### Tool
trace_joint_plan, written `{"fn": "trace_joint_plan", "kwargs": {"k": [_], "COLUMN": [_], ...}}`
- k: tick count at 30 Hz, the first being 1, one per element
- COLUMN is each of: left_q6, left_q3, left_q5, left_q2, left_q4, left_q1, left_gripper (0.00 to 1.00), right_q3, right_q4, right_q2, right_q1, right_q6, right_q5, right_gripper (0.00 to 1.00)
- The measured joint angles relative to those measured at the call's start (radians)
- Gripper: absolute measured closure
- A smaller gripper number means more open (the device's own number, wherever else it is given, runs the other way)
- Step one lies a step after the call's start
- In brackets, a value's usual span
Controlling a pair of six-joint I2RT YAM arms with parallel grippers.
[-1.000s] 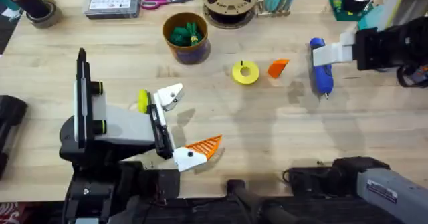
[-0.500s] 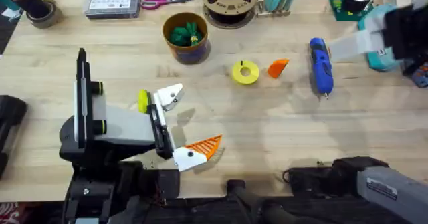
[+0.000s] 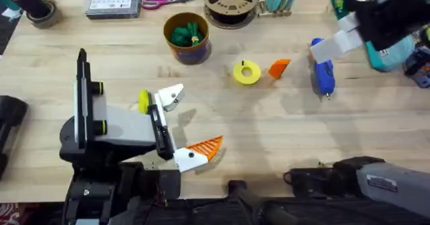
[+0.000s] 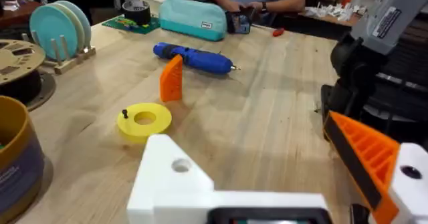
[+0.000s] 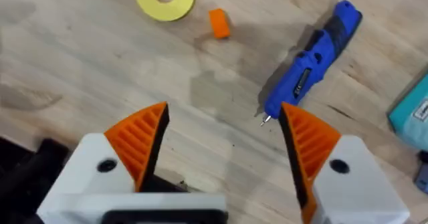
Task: Pick up the gripper from the table and insert it into the empty holder that is missing its gripper. Then pick up a screw, insert it into the mounting hole, and use the screwdriver to tighten it. Finally, clean up the table by picking up the vegetable and placing it into the bucket.
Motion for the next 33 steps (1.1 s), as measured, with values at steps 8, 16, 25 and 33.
{"fn": "trace_joint_plan", "kwargs": {"k": [8, 16, 25, 33], "left_q6": [0.000, 0.000, 0.000, 0.000], "left_q3": [0.000, 0.000, 0.000, 0.000], "left_q5": [0.000, 0.000, 0.000, 0.000], "left_q2": [0.000, 0.000, 0.000, 0.000], "left_q4": [0.000, 0.000, 0.000, 0.000], "left_q1": [0.000, 0.000, 0.000, 0.000], "left_gripper": [0.015, 0.015, 0.015, 0.015], "right_q3": [0.000, 0.000, 0.001, 0.002], "right_q4": [0.001, 0.001, 0.009, 0.072], "right_q2": [0.045, 0.068, 0.212, 0.334], "right_q1": [0.077, 0.047, -0.031, -0.024], "right_q6": [-0.086, -0.159, -0.189, -0.154], "right_q5": [0.000, -0.013, -0.058, -0.033], "right_gripper": [0.005, 0.006, 0.006, 0.006]}}
